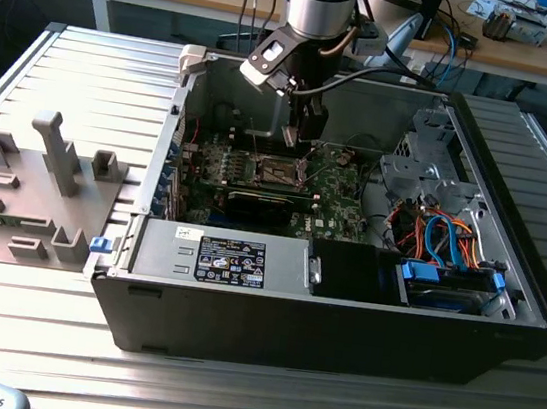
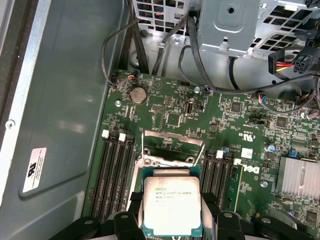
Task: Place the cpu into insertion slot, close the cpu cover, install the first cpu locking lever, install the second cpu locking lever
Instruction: 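Place the cpu into insertion slot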
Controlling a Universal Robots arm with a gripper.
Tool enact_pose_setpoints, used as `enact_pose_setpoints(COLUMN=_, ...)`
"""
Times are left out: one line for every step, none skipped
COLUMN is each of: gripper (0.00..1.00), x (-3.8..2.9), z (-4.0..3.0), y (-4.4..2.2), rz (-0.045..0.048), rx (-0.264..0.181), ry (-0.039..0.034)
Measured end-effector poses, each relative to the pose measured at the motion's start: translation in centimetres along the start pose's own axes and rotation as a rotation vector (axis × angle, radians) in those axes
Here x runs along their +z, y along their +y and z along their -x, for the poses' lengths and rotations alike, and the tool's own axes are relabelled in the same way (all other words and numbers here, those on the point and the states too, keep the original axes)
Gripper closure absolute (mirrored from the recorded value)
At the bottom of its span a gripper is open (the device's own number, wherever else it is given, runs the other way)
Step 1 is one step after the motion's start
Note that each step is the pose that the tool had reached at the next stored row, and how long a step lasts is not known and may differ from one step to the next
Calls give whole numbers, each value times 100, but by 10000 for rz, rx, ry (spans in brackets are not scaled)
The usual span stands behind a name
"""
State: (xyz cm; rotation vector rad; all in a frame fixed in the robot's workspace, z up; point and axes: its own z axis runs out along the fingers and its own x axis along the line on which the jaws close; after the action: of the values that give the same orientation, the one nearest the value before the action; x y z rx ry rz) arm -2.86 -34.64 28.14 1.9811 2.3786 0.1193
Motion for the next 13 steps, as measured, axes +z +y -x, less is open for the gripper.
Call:
enact_pose_setpoints(gripper=46, x=0, z=0, y=0, rz=0, rx=3, ry=0)
enact_pose_setpoints(gripper=46, x=1, z=0, y=0, rz=0, rx=13, ry=-1)
enact_pose_setpoints(gripper=46, x=2, z=0, y=0, rz=1, rx=23, ry=-1)
enact_pose_setpoints(gripper=46, x=3, z=0, y=0, rz=0, rx=26, ry=-2)
enact_pose_setpoints(gripper=46, x=3, z=0, y=0, rz=0, rx=30, ry=-2)
enact_pose_setpoints(gripper=46, x=3, z=0, y=0, rz=0, rx=33, ry=-2)
enact_pose_setpoints(gripper=46, x=4, z=0, y=0, rz=0, rx=39, ry=-3)
enact_pose_setpoints(gripper=46, x=4, z=0, y=0, rz=1, rx=44, ry=-3)
enact_pose_setpoints(gripper=46, x=5, z=0, y=0, rz=0, rx=58, ry=-4)
enact_pose_setpoints(gripper=46, x=6, z=0, y=-1, rz=1, rx=71, ry=-5)
enact_pose_setpoints(gripper=46, x=6, z=0, y=0, rz=1, rx=73, ry=-6)
enact_pose_setpoints(gripper=46, x=6, z=0, y=-1, rz=1, rx=77, ry=-6)
enact_pose_setpoints(gripper=46, x=7, z=0, y=-1, rz=1, rx=83, ry=-7)
